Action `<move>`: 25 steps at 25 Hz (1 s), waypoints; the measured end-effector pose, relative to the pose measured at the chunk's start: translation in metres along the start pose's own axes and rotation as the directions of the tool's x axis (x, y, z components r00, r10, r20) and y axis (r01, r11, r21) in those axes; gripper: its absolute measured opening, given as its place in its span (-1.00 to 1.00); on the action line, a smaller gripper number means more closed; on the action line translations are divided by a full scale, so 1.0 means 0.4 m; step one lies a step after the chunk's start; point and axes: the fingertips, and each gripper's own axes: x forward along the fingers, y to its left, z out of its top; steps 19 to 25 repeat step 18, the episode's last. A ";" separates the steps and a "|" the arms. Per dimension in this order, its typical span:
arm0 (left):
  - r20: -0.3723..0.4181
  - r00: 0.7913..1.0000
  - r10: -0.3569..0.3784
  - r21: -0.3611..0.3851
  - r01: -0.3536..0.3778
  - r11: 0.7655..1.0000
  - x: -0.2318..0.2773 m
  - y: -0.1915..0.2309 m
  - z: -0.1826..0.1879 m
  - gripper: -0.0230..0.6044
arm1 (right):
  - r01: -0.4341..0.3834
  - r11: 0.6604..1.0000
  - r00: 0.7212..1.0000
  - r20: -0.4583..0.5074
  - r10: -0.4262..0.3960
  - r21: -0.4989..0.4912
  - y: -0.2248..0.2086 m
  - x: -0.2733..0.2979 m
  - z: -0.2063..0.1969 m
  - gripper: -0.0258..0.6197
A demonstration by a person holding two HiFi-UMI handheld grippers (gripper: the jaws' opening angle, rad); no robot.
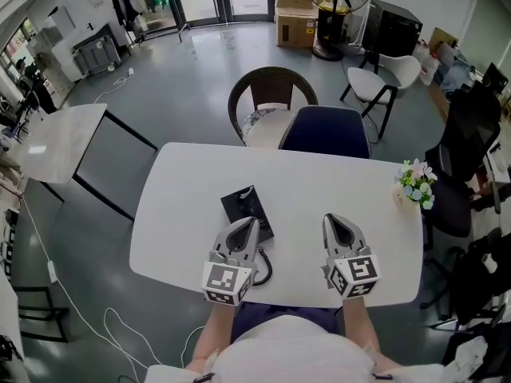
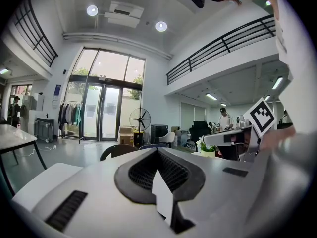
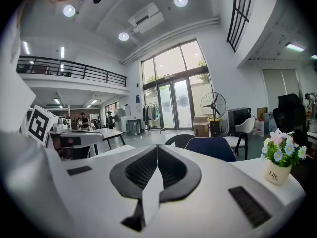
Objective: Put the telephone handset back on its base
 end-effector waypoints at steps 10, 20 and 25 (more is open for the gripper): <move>-0.022 1.000 -0.002 -0.009 0.002 1.000 0.008 0.001 -0.016 -0.88 | 0.000 1.000 1.000 -0.016 -0.001 -0.007 0.003 0.013 -0.003 -0.82; -0.040 0.999 0.010 -0.008 -0.010 1.000 0.012 0.018 -0.035 -0.88 | -0.013 1.000 1.000 -0.025 0.013 -0.012 0.013 0.033 -0.008 -0.82; -0.040 0.999 0.010 -0.008 -0.010 1.000 0.012 0.018 -0.035 -0.88 | -0.013 1.000 1.000 -0.025 0.013 -0.012 0.013 0.033 -0.008 -0.82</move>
